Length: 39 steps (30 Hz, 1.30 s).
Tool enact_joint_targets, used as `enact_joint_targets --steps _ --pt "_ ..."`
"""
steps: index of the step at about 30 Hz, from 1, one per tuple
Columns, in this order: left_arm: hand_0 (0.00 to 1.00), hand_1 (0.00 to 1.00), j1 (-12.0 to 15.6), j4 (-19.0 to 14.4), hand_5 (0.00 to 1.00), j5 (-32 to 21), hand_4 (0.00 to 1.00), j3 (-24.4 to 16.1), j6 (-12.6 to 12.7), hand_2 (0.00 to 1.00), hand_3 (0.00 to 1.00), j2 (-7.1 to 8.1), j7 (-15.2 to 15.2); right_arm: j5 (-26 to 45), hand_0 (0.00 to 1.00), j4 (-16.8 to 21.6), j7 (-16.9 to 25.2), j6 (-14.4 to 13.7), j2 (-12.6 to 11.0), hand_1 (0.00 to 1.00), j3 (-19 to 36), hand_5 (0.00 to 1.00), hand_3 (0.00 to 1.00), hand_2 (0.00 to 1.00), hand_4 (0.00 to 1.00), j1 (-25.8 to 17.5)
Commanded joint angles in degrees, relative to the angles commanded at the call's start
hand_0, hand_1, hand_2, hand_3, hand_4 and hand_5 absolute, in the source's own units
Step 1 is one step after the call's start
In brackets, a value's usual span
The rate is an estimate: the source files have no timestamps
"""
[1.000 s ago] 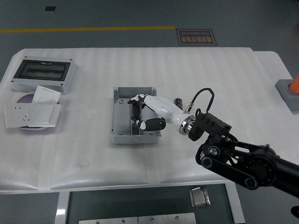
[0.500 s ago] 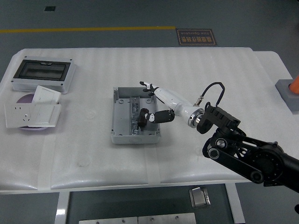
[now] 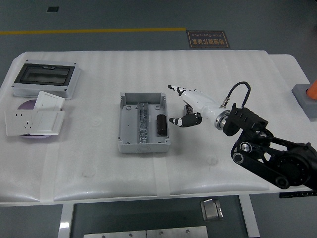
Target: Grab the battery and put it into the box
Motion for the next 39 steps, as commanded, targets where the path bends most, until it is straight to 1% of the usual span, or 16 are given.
enact_joint_targets --steps 2,3,7,12,18,24,27,28,29,33,34,39 --pt "0.639 0.637 0.0 0.0 0.152 0.1 0.555 -0.1 -0.1 0.548 0.587 -0.04 0.0 0.2 0.987 -1.1 -0.1 0.3 -1.2 0.897 -0.3 0.266 0.998 0.975 0.807 0.8" --pt "0.639 0.637 0.0 0.0 0.152 0.0 0.555 0.1 -0.1 0.548 0.587 -0.07 0.0 0.5 0.987 -2.0 -0.1 0.4 -1.3 0.897 -0.7 0.266 0.998 0.975 0.807 1.3" --pt "0.639 0.638 -0.3 0.0 0.152 -0.5 0.555 0.5 0.1 0.547 0.587 -0.17 -0.2 1.7 0.987 -5.8 -0.1 1.2 -0.8 0.889 -3.6 0.273 0.998 0.969 0.809 3.2" --pt "0.639 0.639 -0.2 0.0 0.152 -0.2 0.556 0.3 0.0 0.546 0.587 0.16 -0.1 3.0 0.984 -10.5 -0.4 2.6 1.8 0.883 -9.1 0.278 0.998 0.969 0.809 6.5" --pt "0.639 0.638 -0.2 0.0 0.15 0.1 0.551 0.1 0.0 0.545 0.585 0.31 0.0 3.6 0.983 -15.6 -0.7 4.0 4.8 0.882 -14.4 0.277 0.998 0.969 0.808 10.6" --pt "0.639 0.633 -0.1 0.0 0.139 -0.2 0.534 0.6 -0.1 0.543 0.585 0.16 -0.1 3.6 0.983 -20.2 -1.0 5.1 6.4 0.877 -18.3 0.277 0.998 0.967 0.807 13.5" --pt "0.639 0.633 -0.2 -0.1 0.139 0.2 0.534 0.3 -0.1 0.543 0.585 0.18 -0.1 3.3 0.983 -21.7 -1.5 6.5 6.8 0.877 -19.4 0.277 0.998 0.967 0.807 14.2" --pt "0.639 0.63 -0.2 -0.1 0.127 0.3 0.523 0.3 -0.1 0.541 0.586 0.18 -0.1 3.3 0.982 -22.1 -1.6 6.8 7.0 0.855 -19.6 0.279 0.998 0.942 0.806 14.5" --pt "0.639 0.63 -0.2 -0.1 0.127 0.3 0.523 0.3 -0.1 0.541 0.586 0.19 -0.1 3.2 0.982 -22.3 -1.7 7.1 7.1 0.855 -19.6 0.279 0.998 0.942 0.806 14.6" --pt "0.639 0.63 -0.3 -0.1 0.127 0.3 0.523 0.4 -0.1 0.541 0.586 0.15 -0.2 3.3 0.982 -22.8 -2.0 7.6 7.6 0.855 -20.0 0.279 0.998 0.942 0.806 15.1" --pt "0.639 0.63 -0.3 -0.1 0.127 0.3 0.521 0.5 -0.1 0.541 0.586 0.15 -0.2 3.4 0.964 -22.8 -2.0 7.6 7.7 0.803 -20.1 0.292 0.961 0.842 0.802 15.2" --pt "0.639 0.63 -0.5 0.0 0.127 0.2 0.521 0.5 0.0 0.541 0.586 0.12 -0.3 4.2 0.964 -22.7 -2.0 7.3 8.2 0.803 -20.4 0.292 0.961 0.842 0.802 15.4"
